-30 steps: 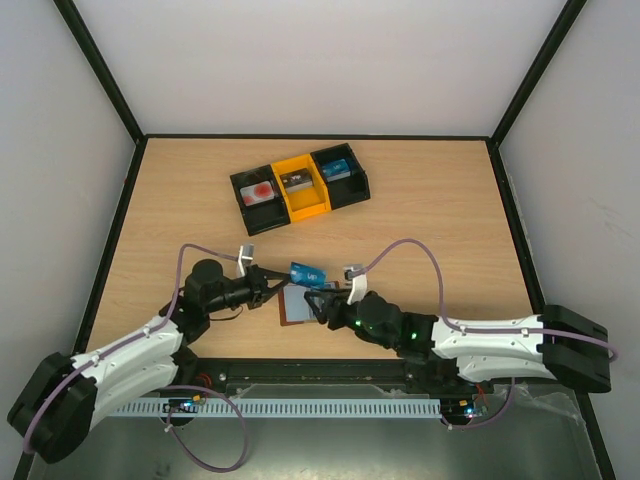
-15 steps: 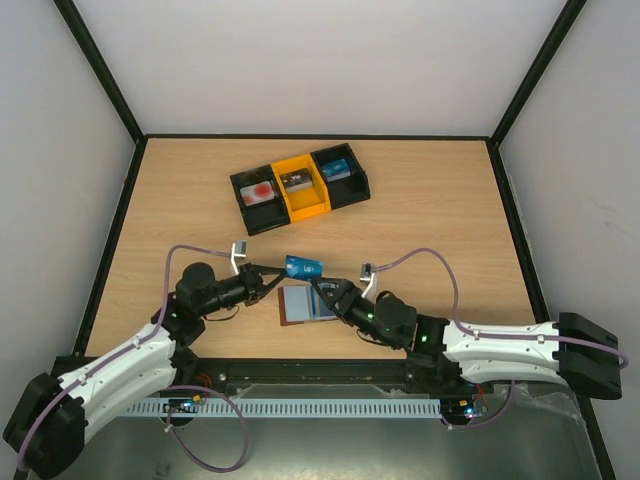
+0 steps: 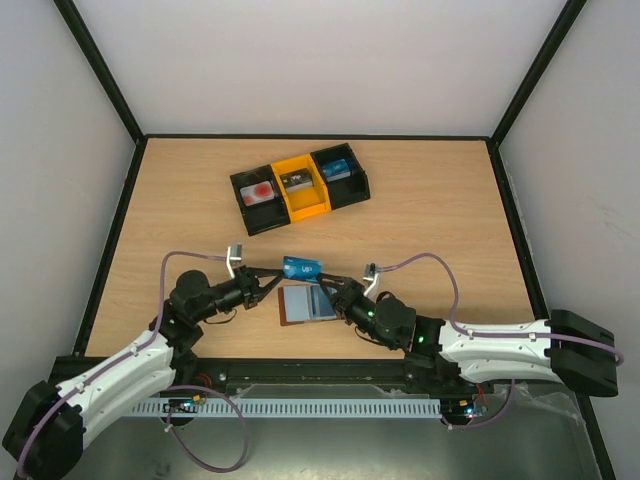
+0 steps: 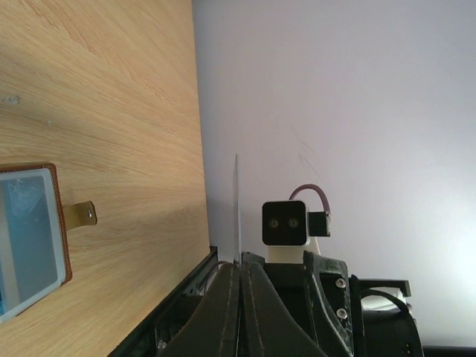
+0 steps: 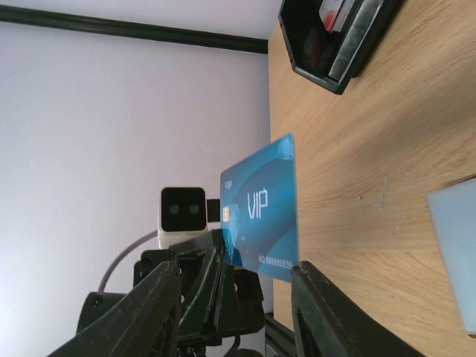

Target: Take the credit cards out of the card holder

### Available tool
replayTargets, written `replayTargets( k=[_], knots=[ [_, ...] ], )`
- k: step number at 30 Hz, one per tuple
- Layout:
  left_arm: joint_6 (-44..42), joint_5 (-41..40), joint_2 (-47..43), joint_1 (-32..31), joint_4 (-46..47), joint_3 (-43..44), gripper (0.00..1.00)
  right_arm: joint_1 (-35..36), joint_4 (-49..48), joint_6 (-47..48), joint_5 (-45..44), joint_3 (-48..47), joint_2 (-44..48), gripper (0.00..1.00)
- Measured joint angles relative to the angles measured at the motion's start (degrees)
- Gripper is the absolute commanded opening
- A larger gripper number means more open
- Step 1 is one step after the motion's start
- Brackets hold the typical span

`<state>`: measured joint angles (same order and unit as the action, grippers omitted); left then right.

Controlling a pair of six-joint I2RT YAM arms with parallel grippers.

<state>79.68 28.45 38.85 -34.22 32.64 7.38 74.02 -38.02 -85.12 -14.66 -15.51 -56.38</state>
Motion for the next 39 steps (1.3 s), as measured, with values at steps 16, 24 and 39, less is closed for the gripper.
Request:
replayTargets(
  k=[16, 24, 39],
  knots=[
    [5.5, 0.0, -2.7, 0.0, 4.9, -2.1, 0.03, 0.0, -1.7, -0.8, -1.6, -1.6, -6.1, 0.24],
    [6.2, 0.0, -3.4, 0.0, 5.2, -2.7, 0.03, 0.0, -7.6, -0.6, -1.6, -1.3, -7.5, 0.03],
    [4.1, -1.4, -8.4, -0.1, 0.2, -3.0, 0.68, 0.0, -11.5, 6.8, -0.8, -0.2, -6.3, 0.02]
  ],
)
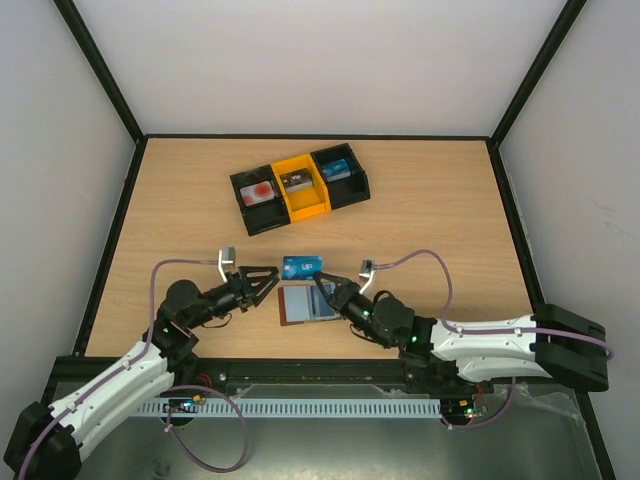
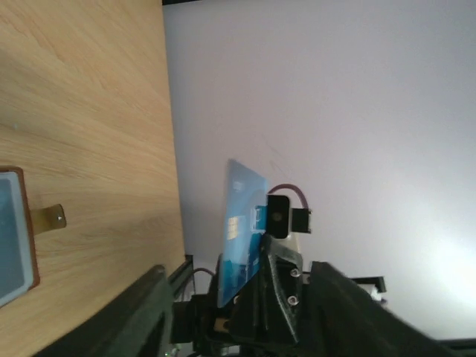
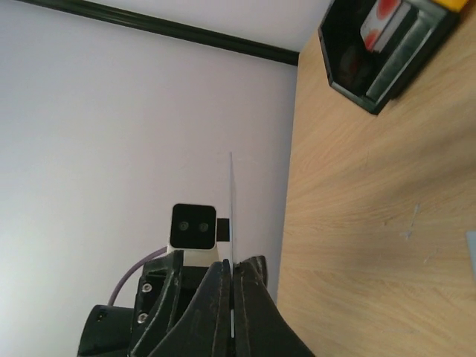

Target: Take the credit cards out of the card holder

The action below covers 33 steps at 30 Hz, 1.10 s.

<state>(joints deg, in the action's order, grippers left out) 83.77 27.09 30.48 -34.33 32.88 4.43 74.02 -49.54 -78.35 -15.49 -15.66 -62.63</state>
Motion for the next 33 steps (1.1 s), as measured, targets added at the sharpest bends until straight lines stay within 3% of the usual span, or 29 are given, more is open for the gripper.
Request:
replayTargets(
  k=[2, 5, 11, 18, 27, 33],
  knots=[
    [-1.2, -0.4, -0.7, 0.0, -1.4, 0.0, 0.86, 0.0, 1.7, 2.3, -0.6, 0.0, 1.7, 0.02],
    [-2.8, -1.0, -1.1, 0.0, -4.7, 0.7, 1.0, -0.2, 5.9, 5.4, -2.1, -0.6, 4.7, 0.02],
    [-9.4, -1.9, -0.1, 0.0, -14.4, 6.0, 1.0, -6.0, 15.6, 13.4, -1.9, -3.6, 10.2, 0.02],
    [-21.4, -3.1, 8.0, 0.0, -29.1, 16.9, 1.0, -19.1, 26.3, 27.1, 2.7, -12.6, 8.7, 0.02],
    [-31.9, -2.0, 14.7, 0.0, -40.3, 22.3, 1.0, -34.8, 32.2, 44.4, 6.9, -22.5, -3.9, 0.02],
    [-38.0, -2.2, 15.0, 0.0, -46.2, 28.2, 1.0, -44.3, 33.9, 50.6, 14.3, -30.1, -15.2, 0.02]
  ],
)
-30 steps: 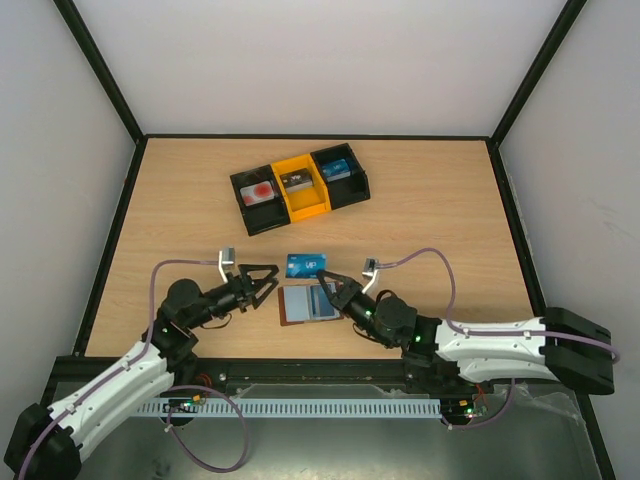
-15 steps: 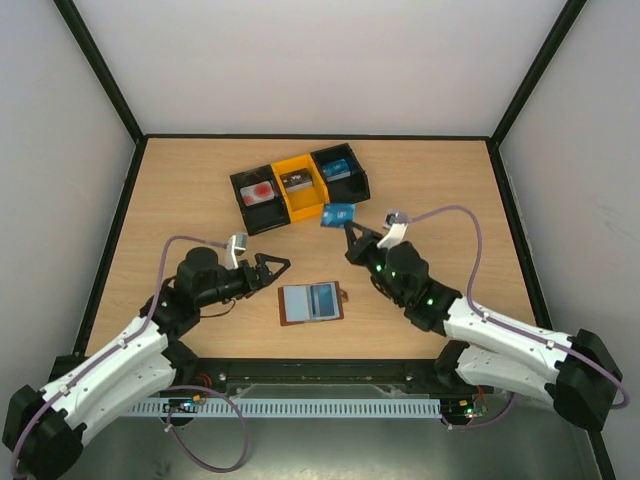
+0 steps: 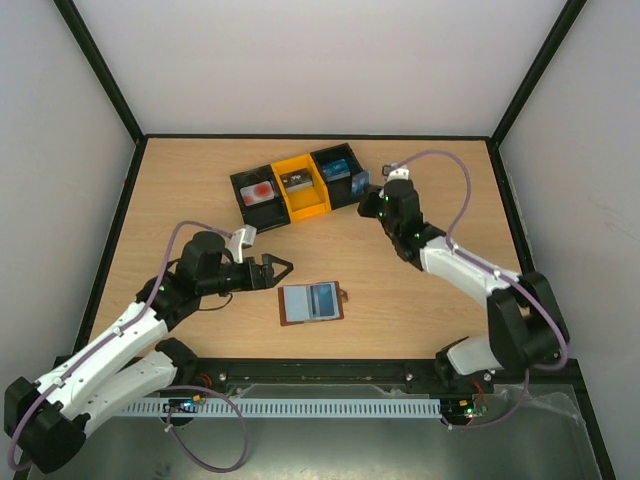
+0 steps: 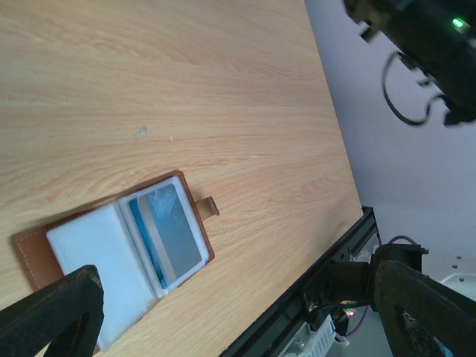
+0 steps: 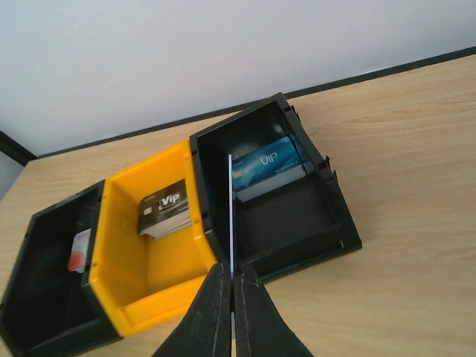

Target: Take the credit cards out of the card holder

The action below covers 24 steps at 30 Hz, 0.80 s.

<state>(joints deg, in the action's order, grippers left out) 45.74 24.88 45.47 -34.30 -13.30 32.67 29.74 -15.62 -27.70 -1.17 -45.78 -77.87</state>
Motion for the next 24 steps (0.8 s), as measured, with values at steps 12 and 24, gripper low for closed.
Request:
replayTargets(
  k=[12, 24],
  knots=[
    [-7.9, -3.0, -1.0, 0.6, -8.7, 4.0, 1.0, -5.9, 4.2, 7.8, 11.6, -20.4, -23.0, 0.02],
    [-9.4, -2.5, -1.5, 1.2, -9.7, 4.0, 1.0, -6.6, 9.5, 13.0, 11.6, -36.7, -38.1, 0.02]
  ],
)
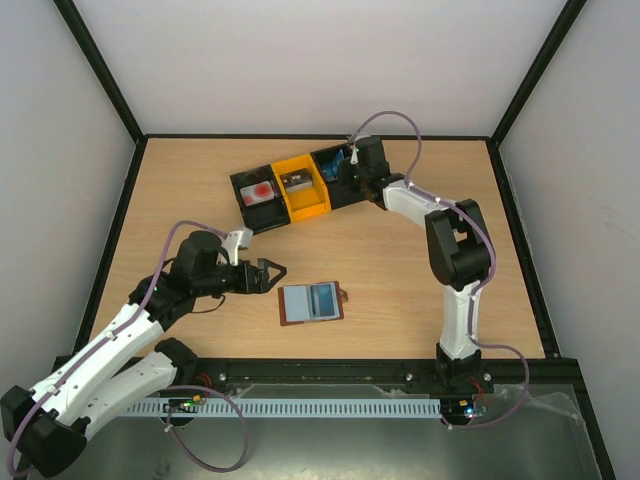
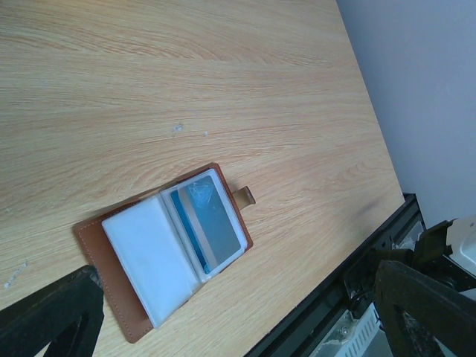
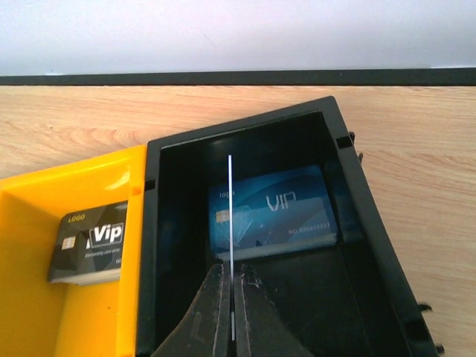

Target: Take the credit cards out of the card holder

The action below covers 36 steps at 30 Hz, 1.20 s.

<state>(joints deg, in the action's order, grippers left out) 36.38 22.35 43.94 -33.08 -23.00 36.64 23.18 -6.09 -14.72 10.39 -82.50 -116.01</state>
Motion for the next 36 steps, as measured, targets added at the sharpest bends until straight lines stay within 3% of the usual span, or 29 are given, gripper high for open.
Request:
replayTargets(
  k=[15, 36],
  knots=[
    [-0.3, 1.0, 2.0, 1.4, -0.1, 0.0, 1.0, -0.4, 5.5, -1.1, 4.7, -16.0, -13.0, 0.02],
    [-0.3, 2.8, 2.7, 3.9, -0.1, 0.0, 1.0, -1.2, 8.6, -1.3, 2.4, -20.3, -16.2, 0.06]
  ],
)
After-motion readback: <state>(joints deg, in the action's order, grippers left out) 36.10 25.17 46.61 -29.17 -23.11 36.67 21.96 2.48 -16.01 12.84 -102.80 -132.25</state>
